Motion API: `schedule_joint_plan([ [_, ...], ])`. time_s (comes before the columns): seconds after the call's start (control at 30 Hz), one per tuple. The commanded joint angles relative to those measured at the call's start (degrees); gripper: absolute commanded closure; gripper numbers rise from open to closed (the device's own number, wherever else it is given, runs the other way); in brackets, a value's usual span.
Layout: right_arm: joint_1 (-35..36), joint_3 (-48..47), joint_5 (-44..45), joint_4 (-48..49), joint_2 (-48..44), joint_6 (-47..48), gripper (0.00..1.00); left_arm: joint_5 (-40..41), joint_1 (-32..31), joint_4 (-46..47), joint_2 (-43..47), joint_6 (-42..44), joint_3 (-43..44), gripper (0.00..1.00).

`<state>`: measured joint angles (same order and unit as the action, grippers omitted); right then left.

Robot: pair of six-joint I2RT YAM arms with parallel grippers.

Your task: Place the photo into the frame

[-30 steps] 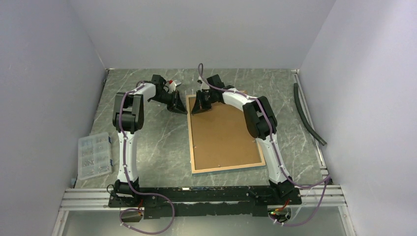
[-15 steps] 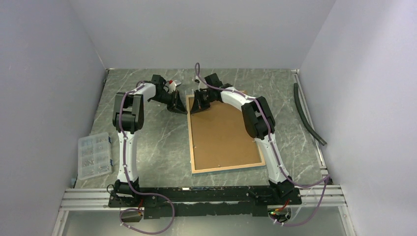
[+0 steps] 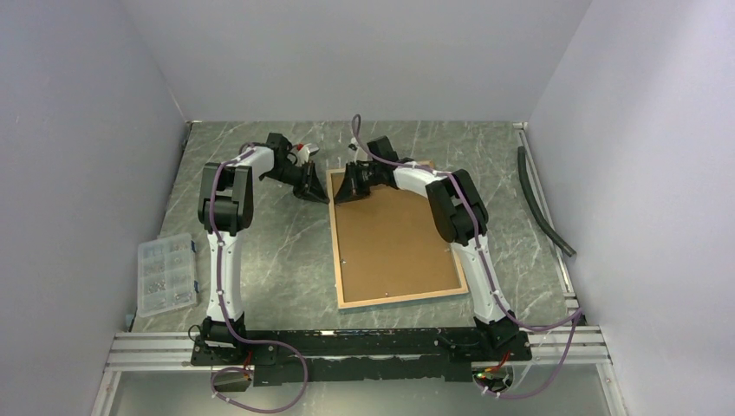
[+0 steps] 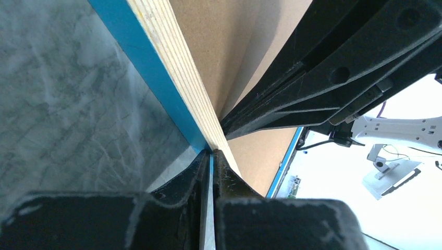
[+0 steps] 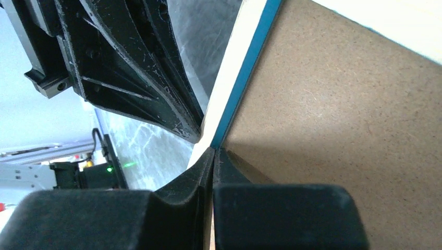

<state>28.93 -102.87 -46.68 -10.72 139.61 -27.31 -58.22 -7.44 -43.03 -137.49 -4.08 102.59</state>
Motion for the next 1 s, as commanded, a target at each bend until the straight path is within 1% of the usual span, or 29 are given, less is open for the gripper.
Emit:
schedule_joint_plan([
  [0.0,3.65,6.2,-6.54,0.42,-0.16,-6.33,0.9,1.65,-1.52,1.26,1.48,1.67,-1.04,0.9],
  [0.07,3.2,5.59,-6.72,0.66,-0.82,-6.76,0.83,1.35,-1.53,0.77,2.31,1.87,-1.58,0.9],
  [0.1,2.85,4.95,-6.48,0.43,-1.2,-6.81,0.78,1.04,-1.52,0.39,2.89,2.03,-1.98,0.9],
  [0.13,2.51,4.16,-6.19,0.43,-1.83,-7.07,0.72,0.82,-1.52,-0.05,3.86,2.35,-2.61,0.9],
  [0.2,1.82,1.92,-4.88,-0.38,-2.99,-7.0,0.57,0.59,-1.4,-0.98,6.27,3.28,-4.5,0.9],
  [0.23,1.47,0.26,-4.1,-1.96,-3.36,-6.59,0.52,0.64,-1.17,-1.49,7.76,4.34,-5.43,0.9],
  [0.33,0.56,-3.85,-1.0,-4.46,-5.05,-5.54,0.42,0.98,0.28,-4.42,11.16,7.8,-7.14,0.89],
  [0.4,-0.34,-3.66,1.62,-4.07,-7.53,-5.9,0.35,1.83,1.4,-7.0,12.68,9.92,-7.18,0.89],
  [0.47,-1.77,-1.8,4.18,-3.07,-10.68,-6.5,0.3,3.17,2.41,-9.05,14.08,12.36,-7.58,0.88],
  [0.53,-3.77,2.86,6.99,-0.55,-15.06,-7.62,0.24,4.53,2.6,-9.04,16.08,13.85,-9.22,0.88],
  [0.6,-7.41,7.87,9.44,1.81,-19.88,-9.25,0.18,5.59,2.42,-8.55,17.74,15.12,-11.75,0.87],
  [0.63,-9.25,10.18,10.39,2.96,-22.43,-10.53,0.12,6.4,2.1,-8.38,18.38,15.94,-12.85,0.87],
  [0.67,-11.2,12.67,11.66,3.85,-24.8,-11.38,0.08,7.53,1.52,-8.2,19.05,16.87,-13.93,0.87],
  [0.73,-14.92,16.79,15.95,3.16,-29.45,-12.2,0.02,10.68,-0.05,-7.77,20.73,19.19,-16.21,0.87],
  [0.83,-20.09,20.36,25.02,-3.29,-34.02,-11.22,0.0,16.71,-3.72,-5.16,24.11,22.46,-20.9,0.87],
  [0.97,-25.49,24.59,34.16,-8.27,-35.85,-10.14,0.0,24.2,-8.52,-2.96,26.7,25.82,-25.71,0.87],
])
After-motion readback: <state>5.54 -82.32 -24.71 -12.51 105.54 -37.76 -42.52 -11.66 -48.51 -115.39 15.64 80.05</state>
